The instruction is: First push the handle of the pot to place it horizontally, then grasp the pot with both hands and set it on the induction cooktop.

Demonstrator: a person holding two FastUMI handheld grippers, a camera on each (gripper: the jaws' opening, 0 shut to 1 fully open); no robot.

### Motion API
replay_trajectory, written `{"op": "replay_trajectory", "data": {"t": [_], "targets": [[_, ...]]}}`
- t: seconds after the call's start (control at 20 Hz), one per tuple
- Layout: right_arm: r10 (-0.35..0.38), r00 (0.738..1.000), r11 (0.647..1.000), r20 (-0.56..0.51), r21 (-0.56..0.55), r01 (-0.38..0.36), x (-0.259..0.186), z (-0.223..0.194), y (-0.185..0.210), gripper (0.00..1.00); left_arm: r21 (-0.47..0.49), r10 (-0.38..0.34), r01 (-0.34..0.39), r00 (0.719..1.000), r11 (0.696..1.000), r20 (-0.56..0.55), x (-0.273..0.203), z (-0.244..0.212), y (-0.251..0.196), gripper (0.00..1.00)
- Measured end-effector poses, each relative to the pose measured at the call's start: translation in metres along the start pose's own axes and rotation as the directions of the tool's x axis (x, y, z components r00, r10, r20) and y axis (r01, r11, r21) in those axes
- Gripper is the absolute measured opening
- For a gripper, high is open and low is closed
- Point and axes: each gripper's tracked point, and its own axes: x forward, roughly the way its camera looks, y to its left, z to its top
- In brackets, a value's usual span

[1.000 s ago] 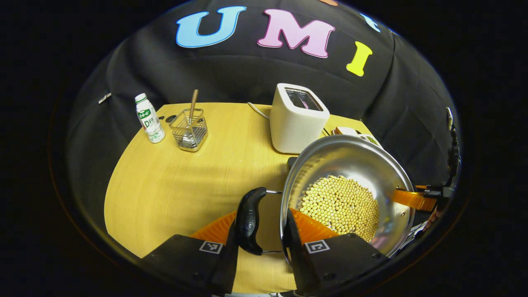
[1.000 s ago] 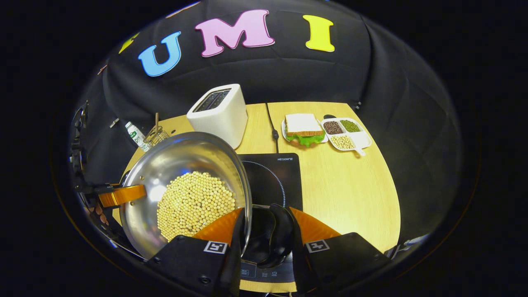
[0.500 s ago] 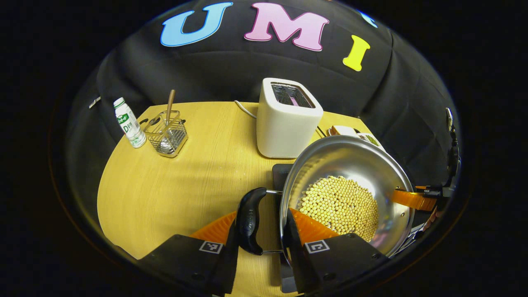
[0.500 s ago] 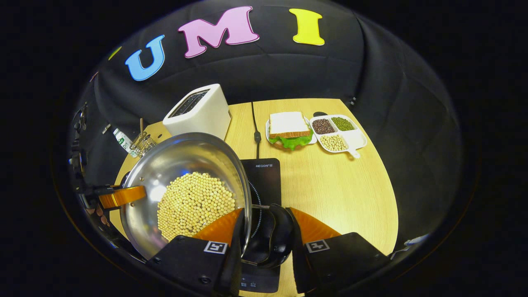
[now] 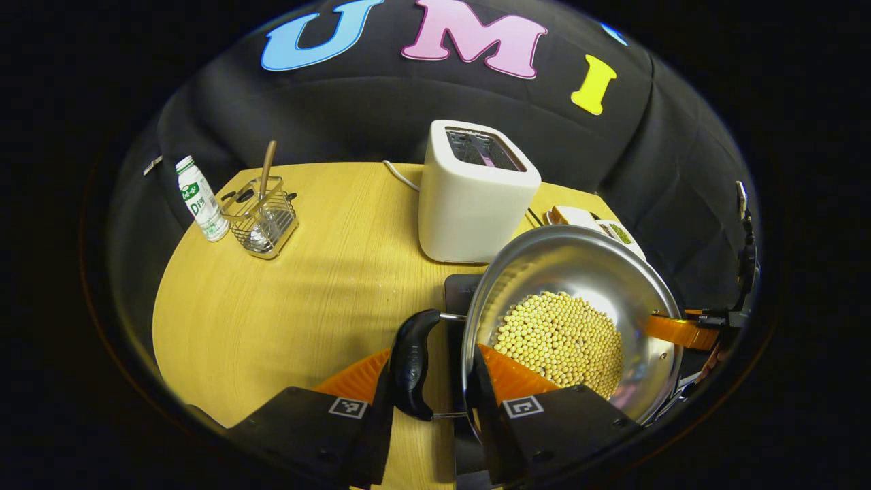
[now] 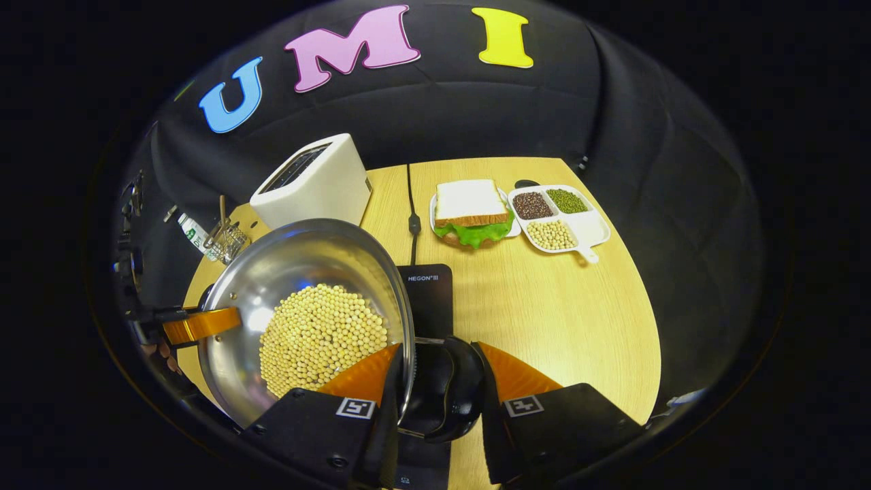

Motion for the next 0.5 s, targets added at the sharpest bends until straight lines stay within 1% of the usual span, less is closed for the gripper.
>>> {"op": "replay_trajectory", "data": {"t": [0.2, 0.4, 0.5], "targets": [[-0.008, 1.0, 1.0, 0.004, -0.002, 0.008, 0.004, 0.0, -0.007, 0.54, 0.0, -0.003, 0.003, 1.0, 1.0, 0.016, 0.006, 0.001, -0.004, 0.57], [-0.008, 1.0, 1.0, -0.003, 0.017, 0.008, 0.008, -0.004, -0.01, 0.54, 0.019, -0.002, 0.002, 1.0, 1.0, 0.03, 0.01, 0.003, -0.008, 0.58], [-0.006, 1.0, 1.0, 0.002, 0.03, 0.006, 0.006, -0.003, -0.012, 0.54, 0.027, -0.006, 0.005, 0.999, 1.0, 0.032, 0.01, 0.005, -0.007, 0.57]]}}
